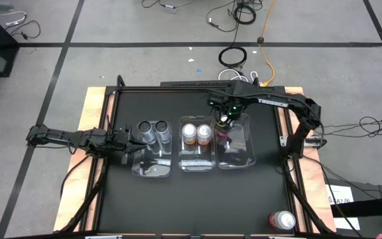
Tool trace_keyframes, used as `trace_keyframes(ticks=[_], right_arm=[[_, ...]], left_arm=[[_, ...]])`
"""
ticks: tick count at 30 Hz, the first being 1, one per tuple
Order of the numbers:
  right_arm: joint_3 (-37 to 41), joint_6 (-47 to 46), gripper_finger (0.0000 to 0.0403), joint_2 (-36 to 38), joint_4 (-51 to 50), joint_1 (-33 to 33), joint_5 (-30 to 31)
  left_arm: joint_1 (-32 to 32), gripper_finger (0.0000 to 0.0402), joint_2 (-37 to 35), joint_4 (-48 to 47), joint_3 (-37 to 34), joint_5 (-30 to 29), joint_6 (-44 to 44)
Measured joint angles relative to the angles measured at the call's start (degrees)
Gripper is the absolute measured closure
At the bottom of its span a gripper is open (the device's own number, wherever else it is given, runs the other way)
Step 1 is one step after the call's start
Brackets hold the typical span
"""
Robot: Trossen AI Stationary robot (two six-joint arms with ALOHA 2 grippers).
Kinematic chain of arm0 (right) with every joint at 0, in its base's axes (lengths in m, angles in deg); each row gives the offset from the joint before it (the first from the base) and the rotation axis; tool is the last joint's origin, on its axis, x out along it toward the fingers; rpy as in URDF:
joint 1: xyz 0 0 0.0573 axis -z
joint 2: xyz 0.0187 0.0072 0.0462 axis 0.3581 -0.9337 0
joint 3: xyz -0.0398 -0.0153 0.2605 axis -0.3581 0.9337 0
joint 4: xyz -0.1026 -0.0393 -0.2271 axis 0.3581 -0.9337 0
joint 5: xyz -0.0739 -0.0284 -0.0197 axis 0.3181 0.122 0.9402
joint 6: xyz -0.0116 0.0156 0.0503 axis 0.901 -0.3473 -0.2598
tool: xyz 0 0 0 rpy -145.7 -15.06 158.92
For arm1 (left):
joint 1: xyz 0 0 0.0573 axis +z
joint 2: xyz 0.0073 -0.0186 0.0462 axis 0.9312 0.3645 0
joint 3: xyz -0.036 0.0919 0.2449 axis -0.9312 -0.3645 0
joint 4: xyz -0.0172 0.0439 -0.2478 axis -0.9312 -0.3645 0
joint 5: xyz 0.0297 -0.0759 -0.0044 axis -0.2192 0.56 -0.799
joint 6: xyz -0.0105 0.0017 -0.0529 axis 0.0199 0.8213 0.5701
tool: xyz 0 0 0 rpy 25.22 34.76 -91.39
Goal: Sort soda cans
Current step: Put the pink soda can into the right transparent bin
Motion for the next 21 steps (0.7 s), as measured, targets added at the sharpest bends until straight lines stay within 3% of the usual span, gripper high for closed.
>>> trace_keyframes(ticks=[5, 8, 14, 18, 21], right_arm=[[0.0, -7.9, 0.0034, 6.8, -2.5, -4.1, 8.2], [0.0, -14.1, 0.0034, 11.7, -2.5, -8.6, 9.8], [0.0, -28.6, 0.0034, 18.2, -2.5, -20.7, 13.6], [0.0, -37.1, 0.0034, 19.3, -3.4, -30.1, 18.9], [0.0, -44.4, 0.0034, 19.1, -4.4, -36.1, 19.4]], left_arm=[[0.0, 0.0352, 0.0, 0.0, 0.0, 0.0, 0.0], [0.0, 0.0352, 0.0, 0.0, 0.0, 0.0, 0.0], [0.0, 0.0352, 0.0, 0.0, 0.0, 0.0, 0.0], [0.0, 0.0352, 0.0, 0.0, 0.0, 0.0, 0.0], [0.0, 0.0352, 0.0, 0.0, 0.0, 0.0, 0.0]])
